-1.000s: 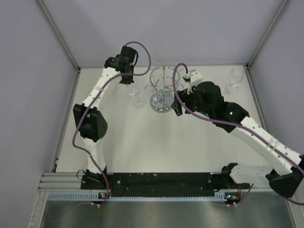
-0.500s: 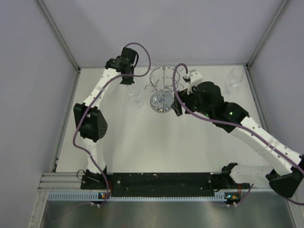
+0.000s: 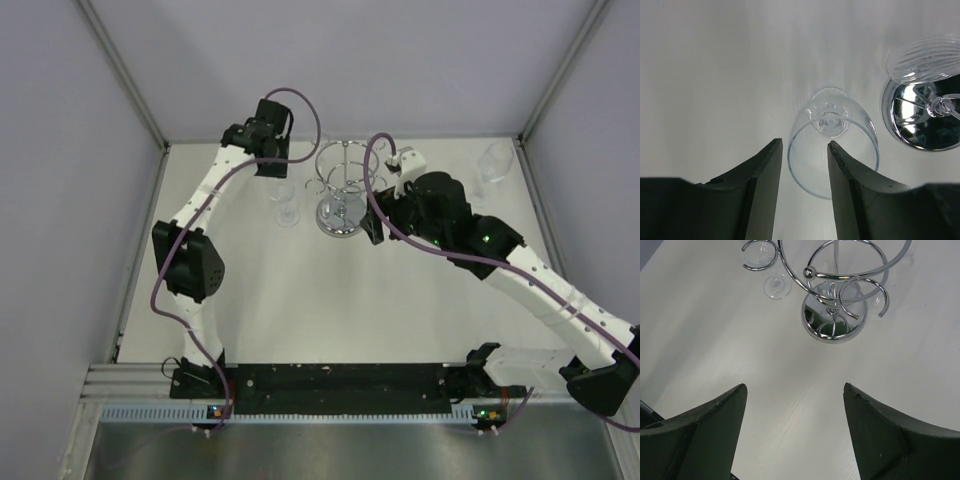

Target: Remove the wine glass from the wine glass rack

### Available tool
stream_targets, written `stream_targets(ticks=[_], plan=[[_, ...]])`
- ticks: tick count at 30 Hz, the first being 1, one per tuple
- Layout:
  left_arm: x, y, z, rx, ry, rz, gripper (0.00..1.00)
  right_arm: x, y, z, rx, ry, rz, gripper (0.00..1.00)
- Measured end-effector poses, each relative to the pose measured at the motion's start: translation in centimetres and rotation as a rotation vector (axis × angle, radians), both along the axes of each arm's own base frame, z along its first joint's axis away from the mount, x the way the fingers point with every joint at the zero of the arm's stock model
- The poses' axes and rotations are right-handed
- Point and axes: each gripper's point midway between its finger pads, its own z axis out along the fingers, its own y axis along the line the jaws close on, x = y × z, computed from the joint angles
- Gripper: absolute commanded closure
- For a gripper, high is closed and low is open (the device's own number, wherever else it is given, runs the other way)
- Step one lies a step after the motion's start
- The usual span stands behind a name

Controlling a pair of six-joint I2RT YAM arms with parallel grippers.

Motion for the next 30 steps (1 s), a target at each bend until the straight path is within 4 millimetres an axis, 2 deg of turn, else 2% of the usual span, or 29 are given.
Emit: stream_targets(ticks=[5,9,14,18,23,25,30], plan=[[-0.7,-0.1,2.7,-0.023,-0.053,-0.009,0.50,0.3,-0.2,0.2,0.010,0.004,-0.013,0.22],[-2.2,0.5,4.5,-0.031,-0.084,-0.007,0.48,1.7,-1.1,1.4,0.046,-0.003,-0.068,0.22],[-4.1,1.6,4.8,-0.015,-0.082,0.013,0.48,3.4,-2.0,2.7,0.093,-0.011,-0.133,0.22],[-5.9,1.7,3.6,-0.039,-0.053,0.005,0.48,7.3,-4.2,3.7,0.165,-0.011,-0.255,0.22],[-9.3,0.6,2.8,-0.151,-0.040,-0.058,0.48,12.1,-6.4,2.0,0.256,0.051,-0.381,0.25],[-10.2,0.0,3.5,-0.207,-0.069,-0.090,0.48,13.7,-6.6,1.1,0.299,0.095,-0.397,0.26],[-12.6,-1.5,7.1,-0.342,-0.173,-0.180,0.49,17.8,-6.7,0.1,0.388,0.144,-0.411,0.30]])
